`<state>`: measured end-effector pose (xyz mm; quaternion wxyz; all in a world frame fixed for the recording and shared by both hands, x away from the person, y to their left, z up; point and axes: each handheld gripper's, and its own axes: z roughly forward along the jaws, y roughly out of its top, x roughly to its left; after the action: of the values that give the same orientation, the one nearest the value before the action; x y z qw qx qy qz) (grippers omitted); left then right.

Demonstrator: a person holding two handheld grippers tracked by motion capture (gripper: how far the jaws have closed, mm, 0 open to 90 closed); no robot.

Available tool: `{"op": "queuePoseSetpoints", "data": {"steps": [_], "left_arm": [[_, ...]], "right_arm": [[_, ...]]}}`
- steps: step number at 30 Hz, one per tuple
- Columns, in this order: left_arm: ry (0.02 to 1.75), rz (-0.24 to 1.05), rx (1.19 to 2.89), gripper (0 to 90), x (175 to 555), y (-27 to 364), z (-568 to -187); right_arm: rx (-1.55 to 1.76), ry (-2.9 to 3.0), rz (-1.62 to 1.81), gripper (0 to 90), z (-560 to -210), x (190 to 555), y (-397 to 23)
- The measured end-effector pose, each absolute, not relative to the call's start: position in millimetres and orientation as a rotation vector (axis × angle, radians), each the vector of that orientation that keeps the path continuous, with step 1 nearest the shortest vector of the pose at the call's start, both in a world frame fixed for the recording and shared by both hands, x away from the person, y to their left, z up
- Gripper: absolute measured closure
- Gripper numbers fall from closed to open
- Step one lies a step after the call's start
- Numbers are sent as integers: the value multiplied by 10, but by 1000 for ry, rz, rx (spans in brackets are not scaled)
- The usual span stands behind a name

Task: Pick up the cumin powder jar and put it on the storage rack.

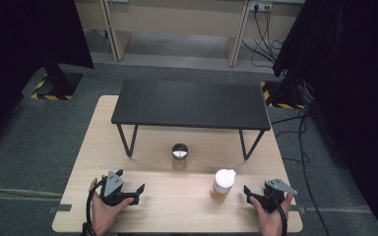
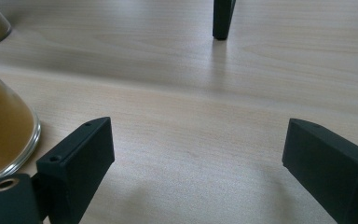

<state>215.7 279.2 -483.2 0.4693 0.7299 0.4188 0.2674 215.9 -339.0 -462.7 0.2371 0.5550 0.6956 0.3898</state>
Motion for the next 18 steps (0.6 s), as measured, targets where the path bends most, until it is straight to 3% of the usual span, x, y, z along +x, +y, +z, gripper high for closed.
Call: {"op": "queuePoseSetpoints", "data": {"steps": [18], "left_arm": [[987, 644, 1795, 9, 2166, 2757, -4829]], "right_arm": [[1519, 1916, 1068, 91, -4623, 2169, -3394]]}}
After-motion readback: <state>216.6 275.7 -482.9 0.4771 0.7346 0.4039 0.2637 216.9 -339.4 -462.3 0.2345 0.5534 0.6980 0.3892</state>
